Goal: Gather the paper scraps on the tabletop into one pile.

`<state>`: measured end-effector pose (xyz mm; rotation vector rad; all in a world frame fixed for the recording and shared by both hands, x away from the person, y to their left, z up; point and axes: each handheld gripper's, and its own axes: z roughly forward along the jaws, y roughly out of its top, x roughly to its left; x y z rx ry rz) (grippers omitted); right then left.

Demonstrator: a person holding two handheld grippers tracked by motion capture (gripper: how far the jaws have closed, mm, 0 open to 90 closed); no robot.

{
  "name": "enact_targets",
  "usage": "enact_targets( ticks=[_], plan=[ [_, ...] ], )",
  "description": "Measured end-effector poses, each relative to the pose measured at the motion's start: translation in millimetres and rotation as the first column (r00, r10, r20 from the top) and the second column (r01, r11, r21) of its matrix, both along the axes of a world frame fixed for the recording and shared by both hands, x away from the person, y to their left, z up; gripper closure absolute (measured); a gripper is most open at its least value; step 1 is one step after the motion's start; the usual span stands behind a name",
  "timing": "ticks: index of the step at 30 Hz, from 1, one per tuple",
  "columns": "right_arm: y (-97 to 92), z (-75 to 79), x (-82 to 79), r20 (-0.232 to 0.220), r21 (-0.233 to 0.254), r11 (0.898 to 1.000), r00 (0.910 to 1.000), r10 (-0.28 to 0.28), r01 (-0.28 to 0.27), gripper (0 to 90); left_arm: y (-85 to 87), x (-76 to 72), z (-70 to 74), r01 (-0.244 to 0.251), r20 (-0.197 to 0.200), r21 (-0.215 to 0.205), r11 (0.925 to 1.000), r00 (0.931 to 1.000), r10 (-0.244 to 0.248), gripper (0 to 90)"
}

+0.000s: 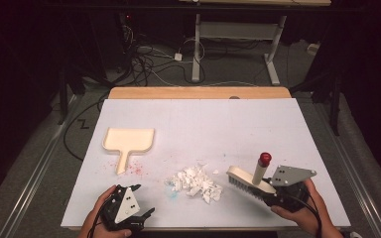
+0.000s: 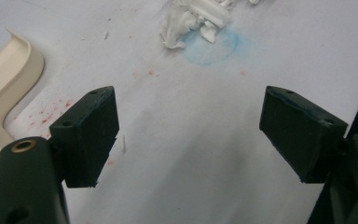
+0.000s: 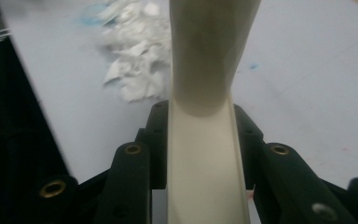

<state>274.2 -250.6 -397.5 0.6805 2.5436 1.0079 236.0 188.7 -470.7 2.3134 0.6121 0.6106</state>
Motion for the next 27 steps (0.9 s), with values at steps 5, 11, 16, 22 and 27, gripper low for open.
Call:
enact_targets(
  ticks=[5,11,16,22,27],
  plan=[
    [9.9,-12.1,-3.4,-0.055,-0.019,0.997,0.9955,0.078,-0.079,67.5,-2.8,0.1,0.7,0.010,-0.001,-0.002,0.9999,0.9999,-0.010,18.4],
    [41.3,-22.0,4.4,-0.034,0.002,0.992,0.9910,0.130,-0.130,67.5,-1.6,2.3,0.3,0.011,-0.007,-0.011,0.9999,0.9999,-0.011,18.4],
    [63.4,-23.4,13.2,-0.003,0.020,0.992,0.9922,0.125,-0.125,67.6,-1.1,2.6,0.5,0.011,-0.006,-0.017,0.9998,0.9999,-0.011,18.4],
    [77.1,-20.2,21.4,0.028,0.041,0.991,0.9920,0.123,-0.124,67.5,-1.3,2.4,0.0,0.012,-0.006,-0.011,0.9999,0.9999,-0.012,18.4],
    [70.4,-13.6,17.6,0.045,0.043,0.992,0.9920,0.118,-0.120,67.5,-1.1,1.1,0.0,0.010,-0.004,-0.006,0.9999,0.9999,-0.010,18.4]
  ],
)
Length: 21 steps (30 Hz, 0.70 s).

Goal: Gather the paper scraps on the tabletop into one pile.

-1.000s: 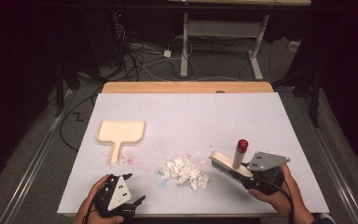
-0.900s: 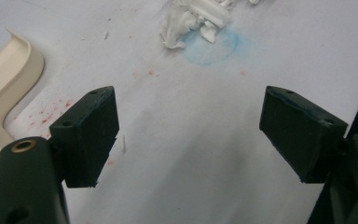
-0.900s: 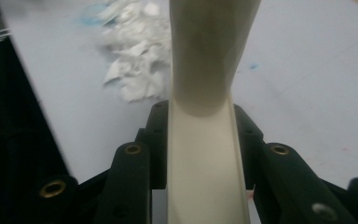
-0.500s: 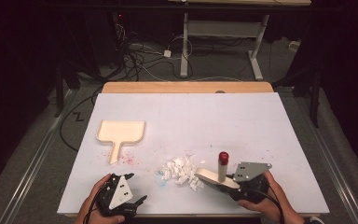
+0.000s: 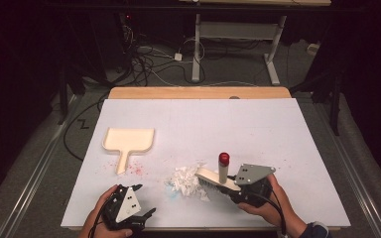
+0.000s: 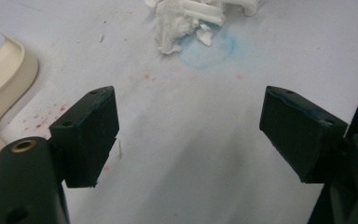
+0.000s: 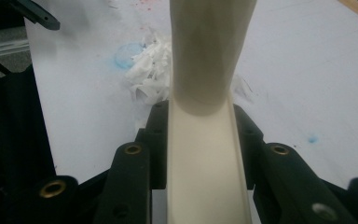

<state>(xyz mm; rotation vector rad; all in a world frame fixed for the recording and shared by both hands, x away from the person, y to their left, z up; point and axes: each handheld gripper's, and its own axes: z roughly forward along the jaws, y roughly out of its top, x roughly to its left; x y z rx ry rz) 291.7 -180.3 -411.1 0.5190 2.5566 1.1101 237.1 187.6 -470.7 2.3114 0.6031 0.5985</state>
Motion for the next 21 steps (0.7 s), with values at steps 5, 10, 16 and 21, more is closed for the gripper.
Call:
enact_targets(
  ticks=[5,10,16,21],
  plan=[
    [-21.9,9.1,-13.3,0.025,0.000,1.000,0.9997,0.003,-0.003,67.4,0.5,-1.0,0.3,-0.003,0.003,0.007,1.0000,1.0000,0.003,18.4],
    [-48.5,17.8,-25.4,0.017,0.033,0.999,0.9998,-0.005,0.005,67.4,0.8,-1.0,0.8,-0.004,0.006,0.003,1.0000,1.0000,0.004,18.4],
    [-49.8,4.0,-34.2,-0.050,-0.007,0.999,0.9979,0.042,-0.043,67.5,-1.4,-0.3,0.8,0.002,0.005,0.005,1.0000,1.0000,-0.002,18.4],
    [-29.0,-8.3,-31.1,-0.077,-0.025,0.995,0.9927,0.092,-0.095,67.5,-2.2,1.4,0.1,0.009,0.008,0.011,0.9999,0.9999,-0.009,18.4]
  ],
)
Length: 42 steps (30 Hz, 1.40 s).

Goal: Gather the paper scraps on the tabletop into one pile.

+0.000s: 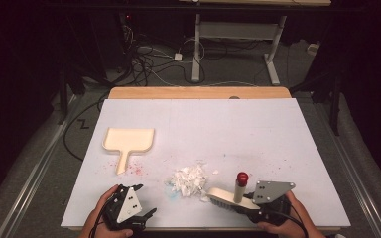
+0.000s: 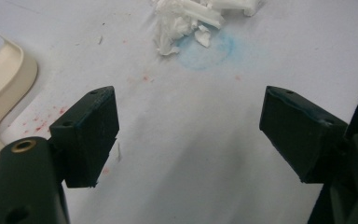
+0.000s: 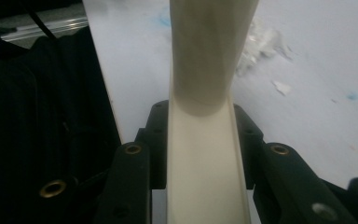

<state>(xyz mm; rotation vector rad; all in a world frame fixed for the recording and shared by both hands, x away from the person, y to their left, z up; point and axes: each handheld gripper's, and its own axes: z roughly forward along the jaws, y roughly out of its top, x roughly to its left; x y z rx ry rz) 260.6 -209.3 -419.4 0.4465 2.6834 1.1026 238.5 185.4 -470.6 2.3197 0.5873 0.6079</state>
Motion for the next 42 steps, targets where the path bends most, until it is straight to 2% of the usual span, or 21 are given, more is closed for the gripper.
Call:
enact_targets(
  ticks=[3,8,11,19,23,25,27,30,32,34,36,37,38,40,41,42],
  plan=[
    [13.8,-0.6,5.2,0.019,-0.002,1.000,0.9998,0.010,-0.010,67.5,-0.2,0.5,-0.2,0.001,-0.001,-0.002,1.0000,1.0000,-0.001,18.4],
    [32.1,-0.7,16.4,0.045,0.029,1.000,0.9990,0.006,-0.007,67.5,-0.3,0.6,-0.6,0.003,-0.004,0.000,1.0000,1.0000,-0.003,18.4],
    [36.7,3.8,19.2,0.059,0.049,0.999,0.9982,0.002,-0.004,67.5,0.3,0.1,-0.5,0.003,-0.002,-0.002,1.0000,1.0000,-0.003,18.4],
    [8.8,20.2,11.3,0.050,0.101,0.995,0.9985,-0.024,0.019,67.4,2.1,-1.9,0.3,-0.002,0.002,-0.002,1.0000,1.0000,0.002,18.4],
    [-0.7,28.0,10.0,0.077,0.108,0.991,0.9931,-0.089,0.080,67.4,1.3,-1.5,0.7,-0.002,0.003,-0.001,1.0000,1.0000,0.002,18.4],
    [-3.0,29.1,14.6,0.090,0.119,0.984,0.9856,-0.143,0.132,67.5,1.1,-0.7,0.6,-0.002,0.001,-0.002,1.0000,1.0000,0.002,18.4],
    [-1.9,27.9,21.5,0.107,0.129,0.973,0.9723,-0.208,0.194,67.5,0.7,0.0,0.4,-0.001,0.001,-0.002,1.0000,1.0000,0.001,18.4],
    [1.9,23.0,33.6,0.123,0.149,0.959,0.9582,-0.258,0.240,67.4,0.4,0.2,0.2,0.001,0.000,-0.002,1.0000,1.0000,-0.001,18.4],
    [5.5,19.6,41.8,0.140,0.143,0.957,0.9523,-0.271,0.252,67.5,0.4,0.5,-0.4,-0.001,-0.011,-0.007,1.0000,0.9999,0.001,18.4],
    [10.4,15.6,50.9,0.178,0.131,0.950,0.9355,-0.305,0.285,67.4,0.6,1.1,0.0,0.001,-0.002,-0.001,1.0000,1.0000,-0.001,18.4],
    [15.3,9.7,62.8,0.166,0.139,0.940,0.9289,-0.331,0.310,67.5,-0.2,1.1,-0.3,0.001,-0.002,-0.002,1.0000,1.0000,-0.001,18.4],
    [19.1,6.2,68.4,0.172,0.132,0.935,0.9214,-0.349,0.329,67.5,-0.5,1.1,-0.8,0.001,-0.013,-0.005,1.0000,0.9999,-0.001,18.4],
    [23.2,2.3,73.5,0.190,0.113,0.935,0.9161,-0.353,0.337,67.5,-0.6,1.1,-0.9,0.002,-0.014,-0.005,1.0000,0.9999,-0.002,18.4],
    [32.4,-7.0,82.8,0.220,0.082,0.927,0.9005,-0.375,0.366,67.5,-0.4,1.6,-0.8,0.002,-0.007,-0.001,1.0000,1.0000,-0.002,18.4],
    [37.9,-11.7,87.0,0.237,0.058,0.926,0.8954,-0.377,0.374,67.5,-0.6,1.7,-0.9,0.001,-0.007,0.000,1.0000,1.0000,-0.001,18.4],
    [44.2,-16.1,89.3,0.264,0.035,0.922,0.8861,-0.381,0.386,67.6,-0.6,1.5,-1.0,0.002,-0.008,0.001,1.0000,1.0000,-0.002,18.4]
  ],
)
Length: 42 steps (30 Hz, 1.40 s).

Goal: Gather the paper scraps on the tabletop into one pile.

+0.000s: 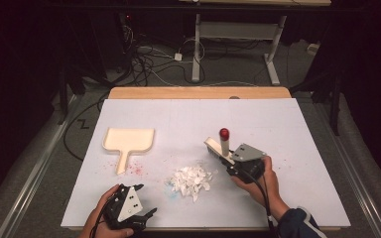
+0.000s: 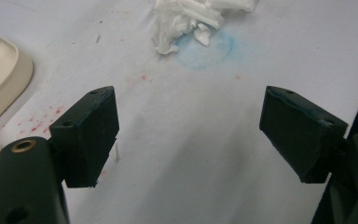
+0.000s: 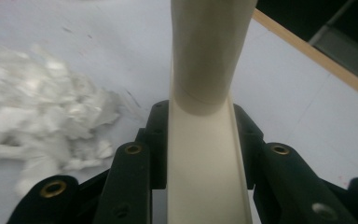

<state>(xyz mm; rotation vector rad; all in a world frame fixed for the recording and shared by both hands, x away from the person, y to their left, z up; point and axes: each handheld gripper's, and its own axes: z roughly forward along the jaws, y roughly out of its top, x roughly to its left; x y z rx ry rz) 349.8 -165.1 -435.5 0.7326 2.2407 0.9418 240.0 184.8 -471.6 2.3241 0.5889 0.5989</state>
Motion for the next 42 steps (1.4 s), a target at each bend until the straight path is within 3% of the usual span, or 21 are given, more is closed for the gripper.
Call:
enact_targets(
  ticks=[3,8,11,15,19,25,33,42],
  plan=[
    [18.3,-5.9,1.0,0.003,-0.007,1.000,1.0000,0.003,-0.003,67.5,0.9,-0.1,-0.1,0.001,-0.001,-0.005,1.0000,1.0000,-0.001,18.4],
    [50.3,-10.3,-7.3,-0.001,0.004,0.999,0.9985,0.054,-0.054,67.3,1.5,-0.9,-0.7,-0.002,-0.009,-0.009,1.0000,1.0000,0.002,18.4],
    [64.1,-8.9,-12.6,-0.014,0.041,0.996,0.9963,0.085,-0.084,67.3,2.1,-0.5,-0.2,-0.003,0.000,-0.008,1.0000,1.0000,0.003,18.4],
    [76.7,-7.6,-19.6,-0.028,0.062,0.990,0.9912,0.129,-0.127,67.3,2.7,-0.7,-0.3,-0.004,0.000,-0.012,0.9999,1.0000,0.004,18.4],
    [76.3,-4.1,-20.5,-0.033,0.088,0.987,0.9899,0.138,-0.135,67.4,3.1,-1.2,0.3,-0.004,0.004,-0.013,0.9999,1.0000,0.004,18.4],
    [54.6,12.3,-16.5,0.006,0.114,0.988,0.9950,0.099,-0.099,67.4,3.9,-1.5,1.1,-0.009,0.012,-0.012,0.9999,0.9999,0.009,18.3],
    [-3.5,32.9,-16.1,0.008,0.135,0.989,0.9986,0.052,-0.052,67.3,5.0,-2.3,2.1,-0.020,0.021,-0.010,0.9997,0.9996,0.020,18.2],
    [-68.5,43.6,-38.1,-0.075,0.130,0.988,0.9932,0.090,-0.079,67.3,4.9,-1.8,1.6,-0.027,0.015,-0.003,0.9996,0.9995,0.027,18.2]
  ],
)
